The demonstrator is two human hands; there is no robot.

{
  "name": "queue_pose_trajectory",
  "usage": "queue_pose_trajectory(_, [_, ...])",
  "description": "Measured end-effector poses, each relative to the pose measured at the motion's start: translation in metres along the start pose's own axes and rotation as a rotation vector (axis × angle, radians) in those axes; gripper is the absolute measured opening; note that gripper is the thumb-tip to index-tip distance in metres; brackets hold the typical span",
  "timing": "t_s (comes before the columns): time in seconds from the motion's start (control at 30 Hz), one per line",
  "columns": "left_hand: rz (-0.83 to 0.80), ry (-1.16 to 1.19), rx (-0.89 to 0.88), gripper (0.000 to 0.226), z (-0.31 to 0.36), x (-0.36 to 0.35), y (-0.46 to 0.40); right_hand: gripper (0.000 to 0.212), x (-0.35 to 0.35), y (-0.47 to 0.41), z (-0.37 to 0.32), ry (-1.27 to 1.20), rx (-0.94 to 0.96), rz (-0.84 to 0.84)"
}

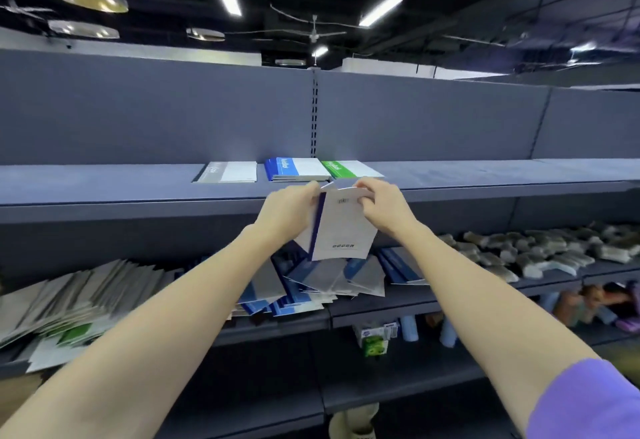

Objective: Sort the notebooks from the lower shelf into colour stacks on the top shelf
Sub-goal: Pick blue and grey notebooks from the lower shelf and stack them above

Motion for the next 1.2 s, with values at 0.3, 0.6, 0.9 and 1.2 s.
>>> queue_pose_trajectory(0.3, [0.185, -0.021, 0.067, 0.011, -0.016, 0.084, -0.05, 0.015, 0.026, -0.049, -0.058, -0.185, -0.025, 0.103])
queue_pose_trajectory(0.6, [0.443, -0.092, 0.087, 0.016, -0.041, 0.119, -0.112, 0.007, 0.036, -0.106, -0.07, -0.344, -0.013, 0.358])
queue_pose_trajectory(0.9, [0.462, -0.202, 0.222, 0.024, -0.081, 0.065, -0.137, 0.013, 0.016, -0.152, -0.042, -0.336, 0.047, 0.564])
queue_pose_trajectory(1.2, [0.453, -0.288, 0.39, 0.021, -0.126, 0.043, -0.15, 0.016, -0.092, -0.169, -0.031, -0.093, 0.332, -0.01])
Point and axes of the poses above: each hand's wrist, its own y-axis away from the middle knuckle, its own x-axis out of the back of the hand, z = x × y, the point moved 4 cm from there along -y, towards the middle knuckle, and after that the axes turned 8 degrees about z, right-handed, at the moved point
